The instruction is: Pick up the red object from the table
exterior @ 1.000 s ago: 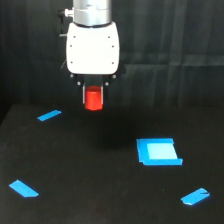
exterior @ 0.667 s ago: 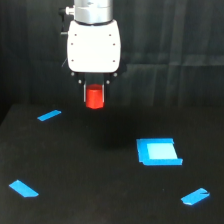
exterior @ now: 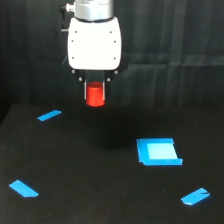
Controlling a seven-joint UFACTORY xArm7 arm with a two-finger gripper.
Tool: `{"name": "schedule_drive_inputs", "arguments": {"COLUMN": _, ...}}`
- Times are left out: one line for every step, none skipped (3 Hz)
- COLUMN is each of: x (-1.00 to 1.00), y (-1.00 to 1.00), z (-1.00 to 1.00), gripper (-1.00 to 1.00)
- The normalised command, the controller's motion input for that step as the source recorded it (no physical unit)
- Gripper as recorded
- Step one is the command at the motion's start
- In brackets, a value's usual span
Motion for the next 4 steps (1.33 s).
{"name": "schedule_drive_inputs", "arguments": {"x": 0.0, "y": -0.05, "z": 0.26, "gripper": -0.98}}
{"name": "schedule_drive_inputs", "arguments": {"x": 0.0, "y": -0.02, "z": 0.24, "gripper": -1.0}}
{"name": "schedule_drive_inputs", "arguments": {"x": 0.03, "y": 0.0, "z": 0.11, "gripper": -0.95}}
{"name": "schedule_drive_inputs", "arguments": {"x": 0.08, "y": 0.07, "z": 0.14, "gripper": -0.99}}
